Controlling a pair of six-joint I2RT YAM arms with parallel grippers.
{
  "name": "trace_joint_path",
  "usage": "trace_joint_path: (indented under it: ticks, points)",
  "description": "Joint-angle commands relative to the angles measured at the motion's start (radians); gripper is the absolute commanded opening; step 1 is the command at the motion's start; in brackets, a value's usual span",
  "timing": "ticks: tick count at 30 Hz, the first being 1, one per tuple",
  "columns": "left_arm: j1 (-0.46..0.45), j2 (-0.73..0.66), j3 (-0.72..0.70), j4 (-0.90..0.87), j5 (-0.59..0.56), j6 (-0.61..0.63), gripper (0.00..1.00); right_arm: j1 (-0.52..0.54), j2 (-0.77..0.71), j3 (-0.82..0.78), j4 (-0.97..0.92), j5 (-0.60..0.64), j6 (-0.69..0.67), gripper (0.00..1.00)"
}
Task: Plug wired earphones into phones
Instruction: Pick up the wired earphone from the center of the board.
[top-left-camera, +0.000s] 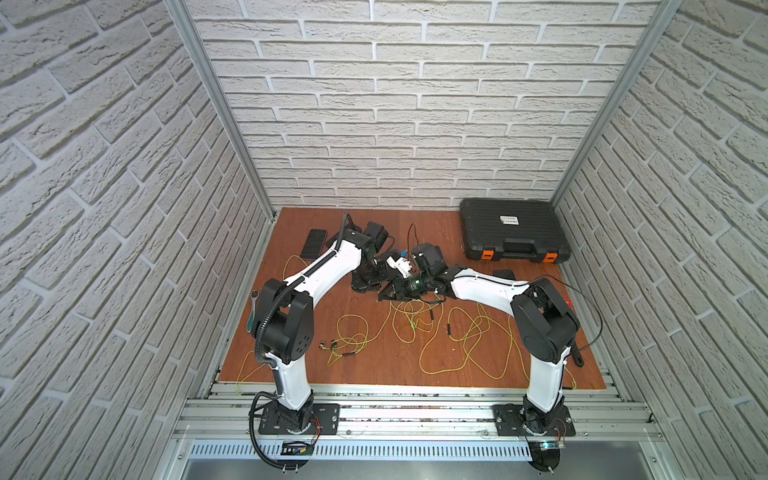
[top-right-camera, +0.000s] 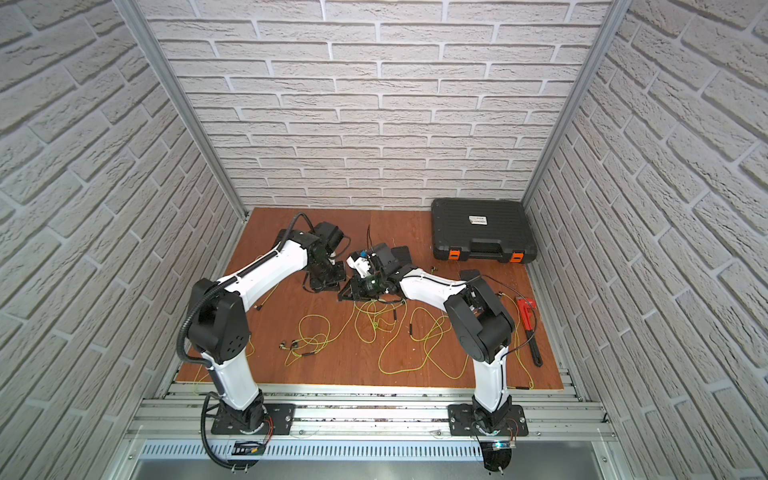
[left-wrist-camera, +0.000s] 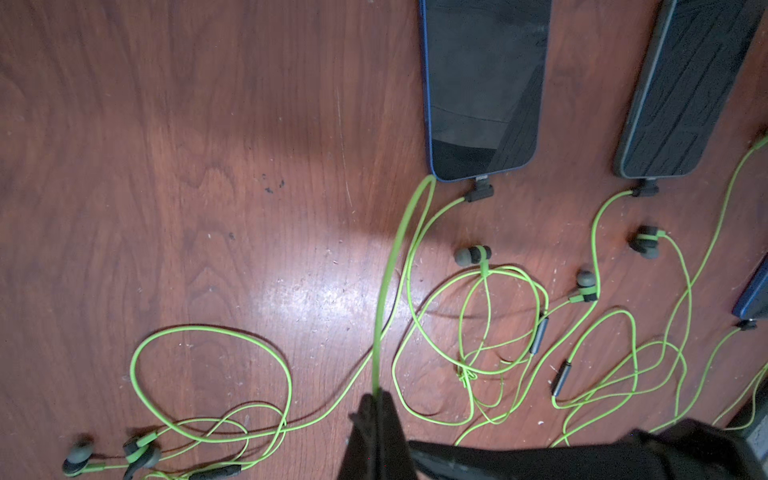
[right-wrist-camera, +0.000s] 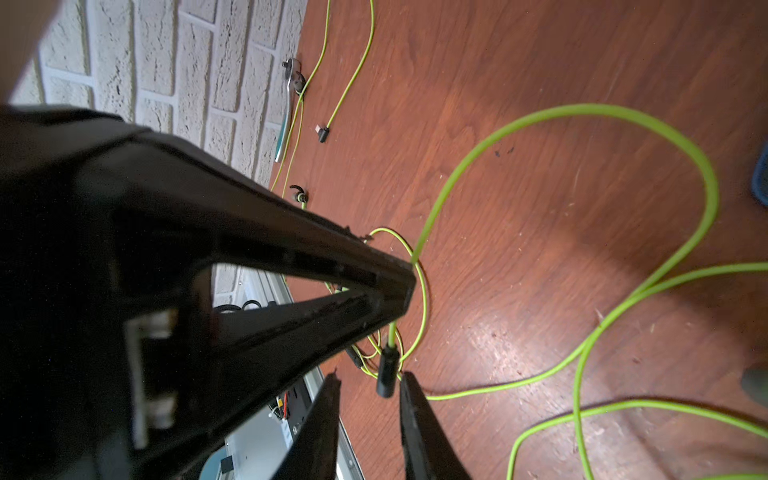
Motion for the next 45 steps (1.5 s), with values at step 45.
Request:
trace_joint_path:
  ticks: [45]
  points:
    - [-0.017, 0.011, 0.032, -0.046, -0.045, 0.026, 0.00, 0.006, 0.069, 0.000, 0.054, -0.029, 0.032, 0.15]
